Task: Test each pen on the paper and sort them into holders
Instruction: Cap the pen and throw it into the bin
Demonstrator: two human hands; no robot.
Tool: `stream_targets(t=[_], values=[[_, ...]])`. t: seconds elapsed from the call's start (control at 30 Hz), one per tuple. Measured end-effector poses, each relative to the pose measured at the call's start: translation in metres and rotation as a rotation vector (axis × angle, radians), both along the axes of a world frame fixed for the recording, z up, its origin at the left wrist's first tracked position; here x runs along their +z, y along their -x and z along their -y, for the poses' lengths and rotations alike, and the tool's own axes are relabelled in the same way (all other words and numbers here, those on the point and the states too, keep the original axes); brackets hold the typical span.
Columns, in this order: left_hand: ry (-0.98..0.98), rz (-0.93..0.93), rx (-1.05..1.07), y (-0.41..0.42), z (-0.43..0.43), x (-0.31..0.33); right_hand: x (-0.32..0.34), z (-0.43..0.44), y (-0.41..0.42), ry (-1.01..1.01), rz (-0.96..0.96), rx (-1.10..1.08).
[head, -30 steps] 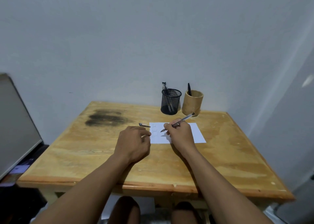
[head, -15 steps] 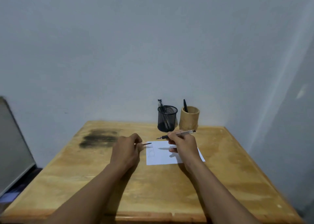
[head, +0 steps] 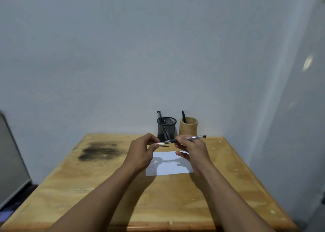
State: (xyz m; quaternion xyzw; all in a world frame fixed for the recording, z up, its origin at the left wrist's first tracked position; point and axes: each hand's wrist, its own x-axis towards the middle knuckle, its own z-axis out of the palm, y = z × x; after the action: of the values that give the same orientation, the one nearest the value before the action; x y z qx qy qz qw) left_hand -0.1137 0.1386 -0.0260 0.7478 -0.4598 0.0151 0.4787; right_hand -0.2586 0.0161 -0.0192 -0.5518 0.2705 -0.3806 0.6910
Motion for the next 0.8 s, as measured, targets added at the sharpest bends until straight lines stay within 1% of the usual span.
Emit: stream_targets(t=[0.2,0.33,0.53,0.7,0.8], values=[[0.041,-0.068,-0.005,0.008,0.008,0.004,0.006,0.006,0.010,-0.033,0.024,0.012],[0.076,-0.105,-0.008,0.013,0.011,0.007,0.008,0.009,0.014,-0.080,0.087,-0.036],[0.104,-0.146,-0.039,0.020,0.012,0.014,0.012,0.004,0.013,-0.033,0.042,0.041],[0.151,-0.344,-0.106,0.025,0.015,0.020,0.015,-0.001,0.009,-0.069,0.083,0.093],[0.197,-0.417,-0.117,0.027,0.015,0.025,0.016,-0.003,0.007,-0.098,0.126,0.106]])
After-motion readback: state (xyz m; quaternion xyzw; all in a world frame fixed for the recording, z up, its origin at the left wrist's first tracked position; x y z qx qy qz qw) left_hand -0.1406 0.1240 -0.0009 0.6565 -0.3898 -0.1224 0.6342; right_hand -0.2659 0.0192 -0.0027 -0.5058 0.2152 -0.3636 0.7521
